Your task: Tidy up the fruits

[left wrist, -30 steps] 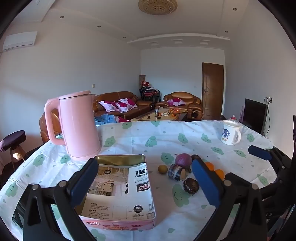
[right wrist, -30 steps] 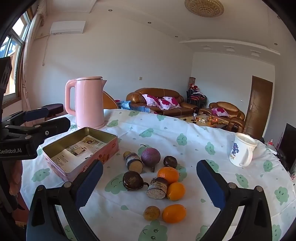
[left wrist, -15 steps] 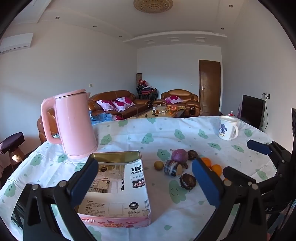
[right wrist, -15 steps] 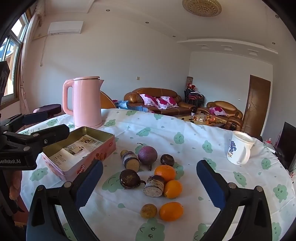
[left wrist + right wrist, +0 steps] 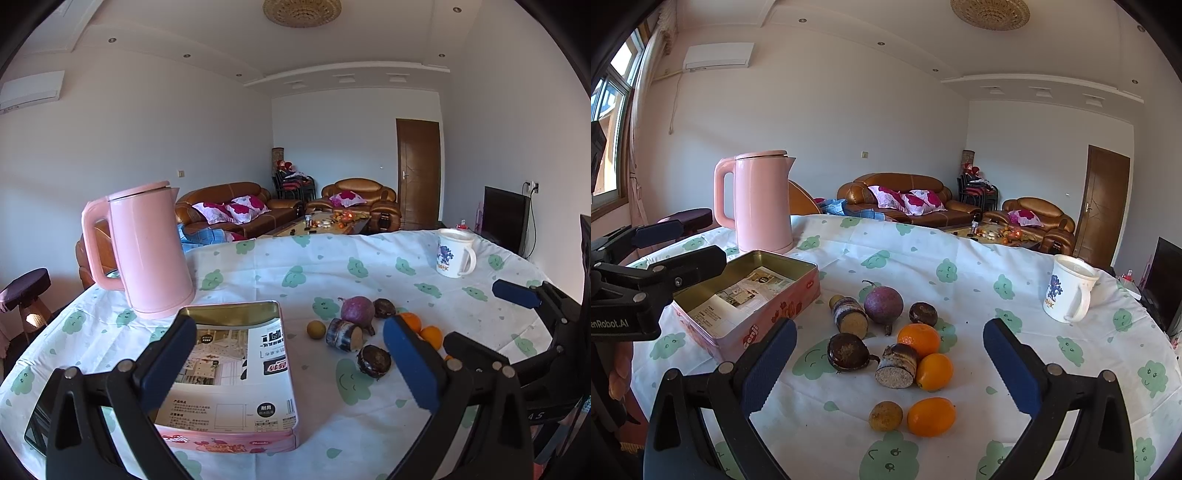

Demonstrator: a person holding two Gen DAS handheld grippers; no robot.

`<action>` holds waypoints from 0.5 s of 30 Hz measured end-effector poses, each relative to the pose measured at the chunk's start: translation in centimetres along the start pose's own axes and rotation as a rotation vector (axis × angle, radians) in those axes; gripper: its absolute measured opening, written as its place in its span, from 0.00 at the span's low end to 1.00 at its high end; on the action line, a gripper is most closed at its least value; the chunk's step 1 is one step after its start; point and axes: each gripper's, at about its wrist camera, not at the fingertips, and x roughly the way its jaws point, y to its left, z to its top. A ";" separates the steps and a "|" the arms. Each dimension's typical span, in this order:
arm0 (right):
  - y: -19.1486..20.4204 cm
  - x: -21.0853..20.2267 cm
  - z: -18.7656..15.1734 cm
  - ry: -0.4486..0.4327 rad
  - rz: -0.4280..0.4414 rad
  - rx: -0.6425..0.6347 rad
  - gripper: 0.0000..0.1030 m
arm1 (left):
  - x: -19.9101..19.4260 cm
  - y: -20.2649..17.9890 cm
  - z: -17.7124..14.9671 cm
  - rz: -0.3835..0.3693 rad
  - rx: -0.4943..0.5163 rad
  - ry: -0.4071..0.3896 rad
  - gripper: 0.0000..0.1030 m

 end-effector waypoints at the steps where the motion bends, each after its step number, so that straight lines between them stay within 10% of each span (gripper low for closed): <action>1: 0.0 0.0 -0.1 0.000 0.000 0.000 0.99 | 0.0 0.0 0.0 0.000 0.001 0.000 1.00; 15: 0.0 -0.1 -0.2 0.002 -0.003 0.004 0.99 | -0.1 -0.2 -0.1 -0.002 0.004 0.002 1.00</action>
